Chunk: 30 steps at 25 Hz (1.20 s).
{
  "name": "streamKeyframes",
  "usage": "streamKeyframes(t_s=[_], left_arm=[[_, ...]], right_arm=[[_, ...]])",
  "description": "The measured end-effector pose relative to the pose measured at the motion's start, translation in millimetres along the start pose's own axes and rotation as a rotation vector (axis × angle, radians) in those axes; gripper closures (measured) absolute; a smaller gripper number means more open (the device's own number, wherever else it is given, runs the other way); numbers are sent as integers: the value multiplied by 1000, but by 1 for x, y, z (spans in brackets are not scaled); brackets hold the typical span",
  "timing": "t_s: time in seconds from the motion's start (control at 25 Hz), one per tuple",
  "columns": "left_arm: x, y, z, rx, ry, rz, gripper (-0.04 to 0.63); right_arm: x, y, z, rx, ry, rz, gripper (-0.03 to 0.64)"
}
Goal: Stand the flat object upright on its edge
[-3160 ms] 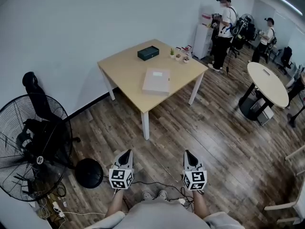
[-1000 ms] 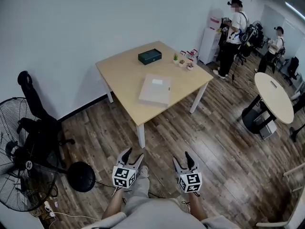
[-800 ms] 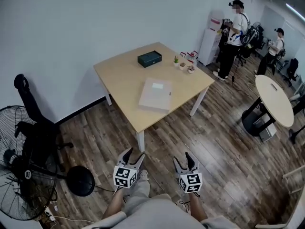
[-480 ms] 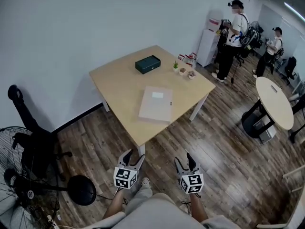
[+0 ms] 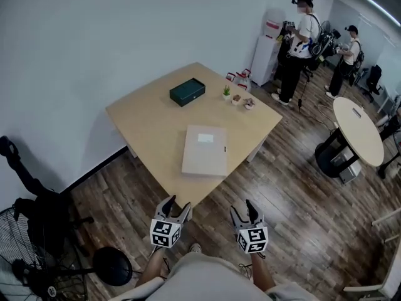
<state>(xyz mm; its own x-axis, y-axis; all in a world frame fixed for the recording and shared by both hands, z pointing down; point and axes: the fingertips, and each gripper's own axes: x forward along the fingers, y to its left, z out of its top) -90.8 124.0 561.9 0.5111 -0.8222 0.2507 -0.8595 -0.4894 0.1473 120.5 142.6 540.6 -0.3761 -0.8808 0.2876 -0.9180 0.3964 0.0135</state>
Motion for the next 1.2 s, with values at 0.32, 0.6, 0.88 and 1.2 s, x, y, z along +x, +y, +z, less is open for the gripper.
streamKeyframes(t_s=[0.32,0.6,0.88,1.2], left_arm=[[29,36,8,7,12,-31,348],[44,41,12,18,19,-54,348],[60,44,14,28,24,-63,348],[96,49,22,34,32,-66,348]], right_arm=[[38,5,10,-6,4,-25,371],[50,4,11,-9,11,-37,373],[62,0,8,-3,18,-31,376],[93,-18,13,6,18,-4,377]])
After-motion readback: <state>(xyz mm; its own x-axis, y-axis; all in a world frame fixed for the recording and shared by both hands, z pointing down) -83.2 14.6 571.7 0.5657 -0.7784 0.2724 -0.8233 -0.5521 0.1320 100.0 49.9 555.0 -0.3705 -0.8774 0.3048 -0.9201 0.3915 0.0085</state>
